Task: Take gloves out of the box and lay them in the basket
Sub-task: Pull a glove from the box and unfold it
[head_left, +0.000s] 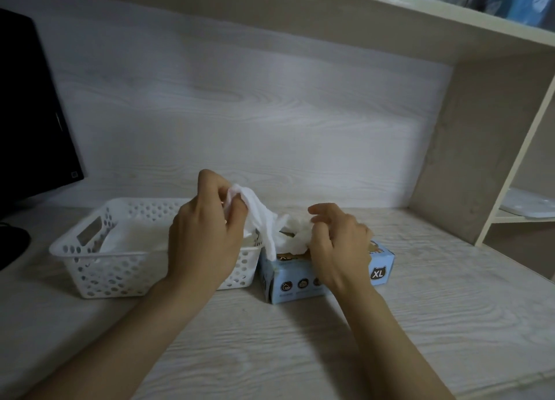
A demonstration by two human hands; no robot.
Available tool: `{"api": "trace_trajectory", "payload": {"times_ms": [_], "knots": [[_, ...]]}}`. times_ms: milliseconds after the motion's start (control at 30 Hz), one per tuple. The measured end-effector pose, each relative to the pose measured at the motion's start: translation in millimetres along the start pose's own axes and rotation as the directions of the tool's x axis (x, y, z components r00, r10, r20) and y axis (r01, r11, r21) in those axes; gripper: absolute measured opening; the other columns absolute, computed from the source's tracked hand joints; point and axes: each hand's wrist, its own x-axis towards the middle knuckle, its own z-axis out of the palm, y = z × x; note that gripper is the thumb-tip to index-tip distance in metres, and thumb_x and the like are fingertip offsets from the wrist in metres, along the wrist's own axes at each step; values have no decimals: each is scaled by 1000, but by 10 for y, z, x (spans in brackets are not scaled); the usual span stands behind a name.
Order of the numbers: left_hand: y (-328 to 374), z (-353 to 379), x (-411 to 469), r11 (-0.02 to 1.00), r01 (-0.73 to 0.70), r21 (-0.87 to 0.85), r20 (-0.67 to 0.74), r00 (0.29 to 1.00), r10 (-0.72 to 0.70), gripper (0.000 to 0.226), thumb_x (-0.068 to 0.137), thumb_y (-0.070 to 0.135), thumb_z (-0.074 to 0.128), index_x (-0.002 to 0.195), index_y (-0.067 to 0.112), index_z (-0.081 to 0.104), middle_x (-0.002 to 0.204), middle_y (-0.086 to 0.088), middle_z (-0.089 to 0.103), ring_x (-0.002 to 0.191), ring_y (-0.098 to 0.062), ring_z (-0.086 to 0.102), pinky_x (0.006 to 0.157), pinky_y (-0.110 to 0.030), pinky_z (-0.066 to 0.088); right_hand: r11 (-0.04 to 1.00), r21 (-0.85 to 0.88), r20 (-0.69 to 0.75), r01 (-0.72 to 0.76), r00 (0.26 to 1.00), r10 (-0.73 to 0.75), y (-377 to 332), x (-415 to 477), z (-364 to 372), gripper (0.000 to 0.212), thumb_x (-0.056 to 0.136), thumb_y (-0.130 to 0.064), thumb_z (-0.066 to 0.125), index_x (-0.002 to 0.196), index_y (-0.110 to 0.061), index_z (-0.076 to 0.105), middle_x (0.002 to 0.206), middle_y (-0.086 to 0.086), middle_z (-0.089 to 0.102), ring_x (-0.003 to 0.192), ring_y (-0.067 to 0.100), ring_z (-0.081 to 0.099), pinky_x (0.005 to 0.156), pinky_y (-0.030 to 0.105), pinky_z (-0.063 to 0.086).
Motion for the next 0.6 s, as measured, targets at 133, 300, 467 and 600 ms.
{"api": "trace_trajectory", "payload": {"times_ms": [133, 300, 467, 600], "knots": [[73, -31, -4, 983, -1, -186, 109, 994, 22, 22, 95, 30, 66, 107, 30, 47, 93, 15, 65, 81, -5, 69, 64, -33, 60, 920, 78, -76, 384, 923, -378, -205, -99, -100, 43, 86, -55, 55, 121, -30, 64, 107, -16, 59, 110, 11, 51, 98, 27, 29], [84, -50, 6, 943, 57, -329, 224, 974, 20, 29, 92, 16, 78, 115, 30, 69, 96, 12, 72, 84, -11, 73, 70, -33, 60, 840, 133, -4, 527, 847, -531, -268, -145, 8, 37, 80, -26, 74, 115, -20, 64, 94, -11, 66, 84, 12, 59, 75, 34, 45], [33, -95, 64, 898, 110, -425, 326, 945, 39, 24, 95, 8, 74, 109, 28, 74, 110, 16, 73, 105, -11, 71, 81, -36, 62, 817, 497, -83, 294, 953, -293, -288, -133, -91, 23, 80, -7, 51, 86, -13, 72, 52, -3, 57, 43, 11, 45, 45, 24, 32], [19, -143, 102, 811, 235, -535, 410, 912, 6, 17, 93, 11, 69, 98, 24, 77, 99, 3, 76, 96, -19, 72, 81, -38, 56, 580, 811, 184, -78, 975, -125, -387, -62, -216, 27, 74, -3, 47, 79, -4, 74, 68, 20, 64, 65, 25, 58, 59, 29, 46]]}}
